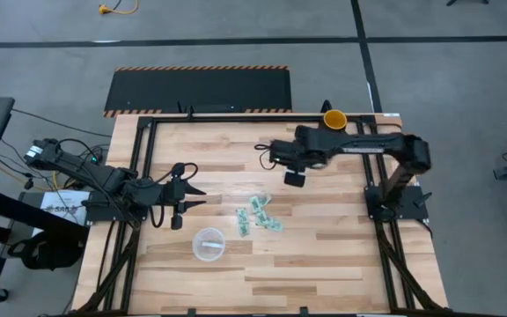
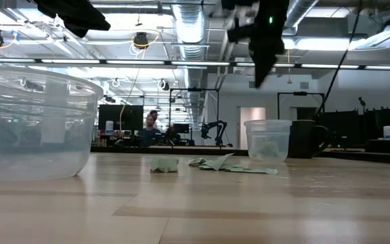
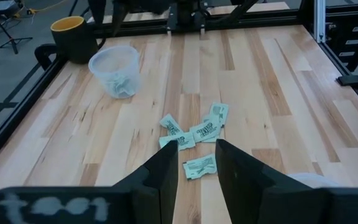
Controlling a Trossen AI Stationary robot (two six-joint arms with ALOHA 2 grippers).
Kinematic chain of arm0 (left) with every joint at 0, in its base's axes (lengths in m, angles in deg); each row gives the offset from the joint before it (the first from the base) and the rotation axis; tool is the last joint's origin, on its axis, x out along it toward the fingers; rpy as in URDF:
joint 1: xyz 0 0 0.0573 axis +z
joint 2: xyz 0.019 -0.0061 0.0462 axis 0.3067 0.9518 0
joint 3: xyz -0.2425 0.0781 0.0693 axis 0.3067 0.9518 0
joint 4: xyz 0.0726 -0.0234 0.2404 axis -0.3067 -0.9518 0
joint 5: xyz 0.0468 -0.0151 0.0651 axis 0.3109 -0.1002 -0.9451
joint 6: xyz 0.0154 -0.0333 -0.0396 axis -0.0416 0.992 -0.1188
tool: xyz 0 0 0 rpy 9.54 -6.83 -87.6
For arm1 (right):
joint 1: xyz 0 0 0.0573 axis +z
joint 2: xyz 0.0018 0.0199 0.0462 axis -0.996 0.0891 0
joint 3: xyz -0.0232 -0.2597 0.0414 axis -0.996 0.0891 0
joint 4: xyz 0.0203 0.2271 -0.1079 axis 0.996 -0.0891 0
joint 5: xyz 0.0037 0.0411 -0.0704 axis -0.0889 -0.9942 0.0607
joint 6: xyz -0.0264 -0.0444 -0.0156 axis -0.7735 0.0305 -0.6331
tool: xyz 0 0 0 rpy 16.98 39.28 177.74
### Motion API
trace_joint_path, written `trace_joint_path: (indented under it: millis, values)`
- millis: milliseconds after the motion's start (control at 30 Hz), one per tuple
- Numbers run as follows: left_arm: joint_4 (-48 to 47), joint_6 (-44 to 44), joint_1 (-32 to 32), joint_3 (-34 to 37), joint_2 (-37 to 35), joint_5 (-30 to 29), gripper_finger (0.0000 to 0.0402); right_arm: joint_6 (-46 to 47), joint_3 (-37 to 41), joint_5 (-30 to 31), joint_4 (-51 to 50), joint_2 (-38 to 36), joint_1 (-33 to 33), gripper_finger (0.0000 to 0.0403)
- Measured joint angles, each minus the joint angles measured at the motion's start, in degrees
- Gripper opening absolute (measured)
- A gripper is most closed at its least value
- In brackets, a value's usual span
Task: Pick and place Stevia / Truvia into bins
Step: Put the stevia packet into the top transparent container
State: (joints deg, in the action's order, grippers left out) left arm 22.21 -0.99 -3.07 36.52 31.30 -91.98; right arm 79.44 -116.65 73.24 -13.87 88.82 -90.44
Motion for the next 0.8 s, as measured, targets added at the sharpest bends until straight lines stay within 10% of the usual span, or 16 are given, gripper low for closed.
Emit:
trace_joint_path:
  millis: [300, 800]
  values:
    - [0.1, 0.0, 0.0, 0.0, 0.0, 0.0, 0.0098, -6.2, 13.5, -8.3, 28.2, -5.9, 10.3, 0.0118]
    - [0.3, 0.6, 0.0, 0.0, 0.0, 0.1, 0.0098, -12.9, 17.0, -12.2, 33.4, 9.3, 16.2, 0.0118]
